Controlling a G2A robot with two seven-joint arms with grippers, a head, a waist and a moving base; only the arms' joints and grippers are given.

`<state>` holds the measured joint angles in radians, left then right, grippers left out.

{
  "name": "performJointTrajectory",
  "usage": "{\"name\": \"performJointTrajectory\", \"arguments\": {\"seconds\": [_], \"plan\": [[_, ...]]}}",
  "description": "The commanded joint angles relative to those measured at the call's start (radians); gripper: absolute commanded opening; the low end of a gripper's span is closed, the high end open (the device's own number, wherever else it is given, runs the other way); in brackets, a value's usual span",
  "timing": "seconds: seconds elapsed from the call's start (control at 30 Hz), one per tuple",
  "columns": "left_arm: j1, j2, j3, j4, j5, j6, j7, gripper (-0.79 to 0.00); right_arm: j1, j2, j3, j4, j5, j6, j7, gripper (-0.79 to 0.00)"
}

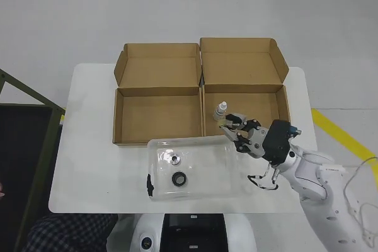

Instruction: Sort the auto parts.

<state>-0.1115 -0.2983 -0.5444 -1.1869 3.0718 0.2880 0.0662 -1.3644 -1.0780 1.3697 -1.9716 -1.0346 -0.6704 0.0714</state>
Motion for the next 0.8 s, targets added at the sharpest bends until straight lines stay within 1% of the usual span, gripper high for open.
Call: {"name": "performJointTrajectory", "arguments": {"seconds": [0.0, 0.3, 0.4, 0.53, 0.77], "plan": [[0.000, 0.000, 0.000, 0.000, 0.000, 0.000, 0.000, 0.000, -0.003, 0.001, 0.004, 0.005, -0.013, 0.017, 0.016, -0.785], [0.000, 0.000, 0.000, 0.000, 0.000, 0.000, 0.000, 0.000, 0.015, 0.002, 0.008, 0.056, -0.020, 0.079, 0.119, -0.785], [0.000, 0.000, 0.000, 0.000, 0.000, 0.000, 0.000, 0.000, 0.034, 0.001, 0.004, 0.084, 0.007, 0.090, 0.159, -0.785], [0.000, 0.000, 0.000, 0.000, 0.000, 0.000, 0.000, 0.000, 0.065, 0.001, 0.003, 0.115, 0.004, 0.116, 0.208, -0.785], [0.000, 0.000, 0.000, 0.000, 0.000, 0.000, 0.000, 0.000, 0.110, 0.001, -0.008, 0.145, -0.043, 0.158, 0.289, -0.785]]}}
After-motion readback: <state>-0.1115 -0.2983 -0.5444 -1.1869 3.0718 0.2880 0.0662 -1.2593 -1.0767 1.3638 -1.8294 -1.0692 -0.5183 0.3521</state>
